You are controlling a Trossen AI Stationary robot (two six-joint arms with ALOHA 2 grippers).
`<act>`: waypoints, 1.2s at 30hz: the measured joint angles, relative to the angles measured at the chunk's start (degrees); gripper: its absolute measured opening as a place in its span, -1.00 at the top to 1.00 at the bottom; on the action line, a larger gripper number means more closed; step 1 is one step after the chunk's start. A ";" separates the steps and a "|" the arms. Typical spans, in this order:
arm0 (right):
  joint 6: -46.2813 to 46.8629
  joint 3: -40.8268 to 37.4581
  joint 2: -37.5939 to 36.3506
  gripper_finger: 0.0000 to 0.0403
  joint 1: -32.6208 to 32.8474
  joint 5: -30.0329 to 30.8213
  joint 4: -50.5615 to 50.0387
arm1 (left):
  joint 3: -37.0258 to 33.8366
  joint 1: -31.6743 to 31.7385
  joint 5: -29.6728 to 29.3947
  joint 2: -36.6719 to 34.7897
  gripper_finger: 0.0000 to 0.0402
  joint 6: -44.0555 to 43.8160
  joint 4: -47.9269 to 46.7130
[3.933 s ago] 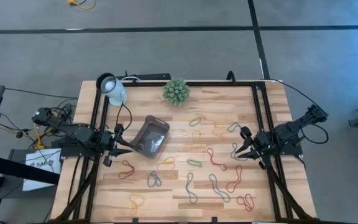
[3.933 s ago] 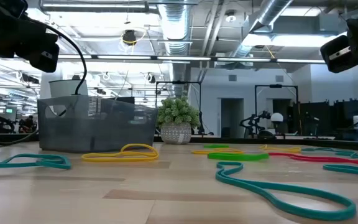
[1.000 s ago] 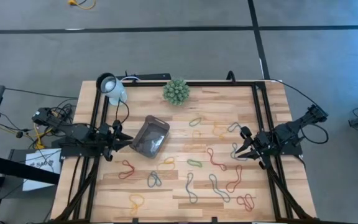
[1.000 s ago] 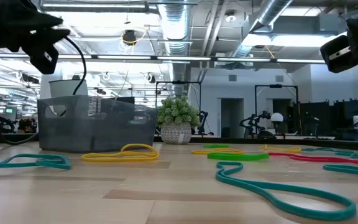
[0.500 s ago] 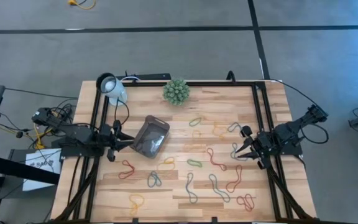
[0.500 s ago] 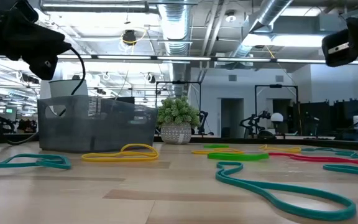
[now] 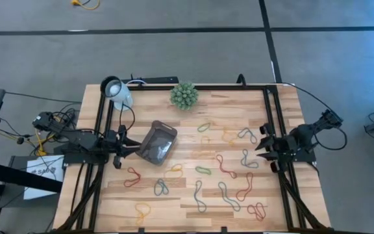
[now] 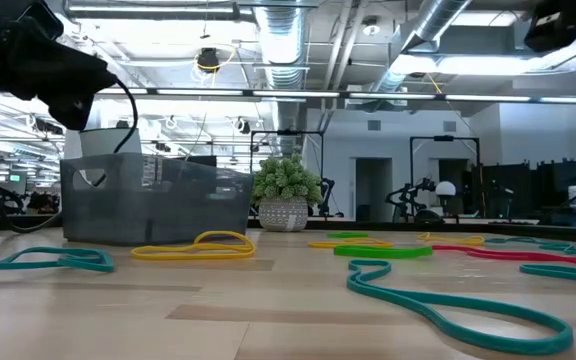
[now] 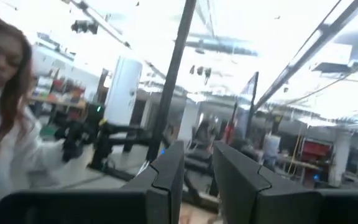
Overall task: Pick and place items into bin
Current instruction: Put the green rubber band into the black bin
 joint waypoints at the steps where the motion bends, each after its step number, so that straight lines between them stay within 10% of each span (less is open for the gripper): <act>1: 0.04 0.00 -0.02 0.59 0.00 0.05 1.23 | 0.00 0.00 0.77 0.00 0.57 -0.24 -0.02; 19: -5.17 0.90 0.01 0.59 0.00 12.50 11.42 | 0.02 -0.02 1.28 3.88 0.57 -11.25 -0.19; 36: 13.75 0.92 0.17 0.59 -0.82 30.82 -8.78 | -0.03 -0.02 -4.34 8.44 0.57 -17.76 0.54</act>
